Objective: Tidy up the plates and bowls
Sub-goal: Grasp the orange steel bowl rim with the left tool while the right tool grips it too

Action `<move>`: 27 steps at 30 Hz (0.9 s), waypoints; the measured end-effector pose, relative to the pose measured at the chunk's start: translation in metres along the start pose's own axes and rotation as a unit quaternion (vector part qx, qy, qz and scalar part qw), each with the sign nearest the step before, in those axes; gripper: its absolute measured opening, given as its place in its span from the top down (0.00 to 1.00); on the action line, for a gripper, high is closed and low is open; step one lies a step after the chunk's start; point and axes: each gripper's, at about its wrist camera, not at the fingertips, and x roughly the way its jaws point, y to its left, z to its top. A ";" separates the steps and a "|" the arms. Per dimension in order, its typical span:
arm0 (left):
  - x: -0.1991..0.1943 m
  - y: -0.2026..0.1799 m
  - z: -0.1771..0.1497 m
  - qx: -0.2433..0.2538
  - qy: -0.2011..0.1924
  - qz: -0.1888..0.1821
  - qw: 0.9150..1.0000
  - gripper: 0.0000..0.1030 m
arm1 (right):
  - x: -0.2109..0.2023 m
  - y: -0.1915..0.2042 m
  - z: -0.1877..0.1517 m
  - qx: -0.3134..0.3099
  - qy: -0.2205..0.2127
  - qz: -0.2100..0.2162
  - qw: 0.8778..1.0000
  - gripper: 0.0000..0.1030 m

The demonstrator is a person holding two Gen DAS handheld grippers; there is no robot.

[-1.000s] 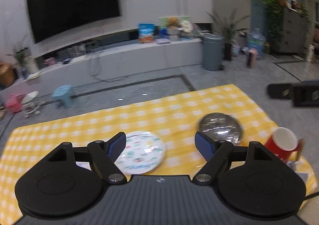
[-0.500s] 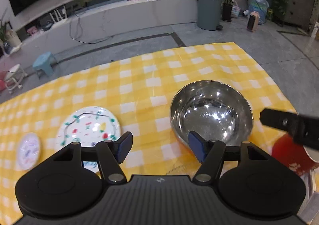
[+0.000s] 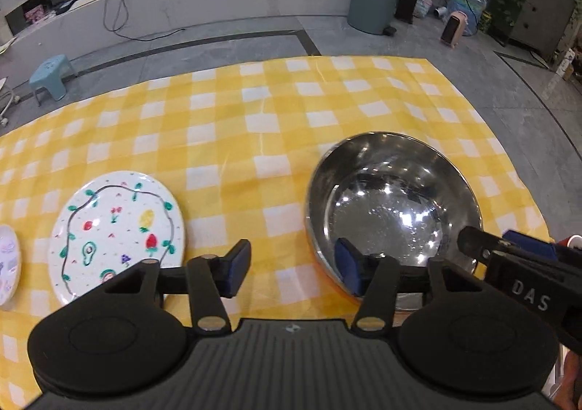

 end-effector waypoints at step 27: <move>-0.004 0.019 0.006 -0.019 0.032 -0.008 0.999 0.91 | -0.006 -0.007 0.001 0.035 -0.004 0.072 0.997 0.56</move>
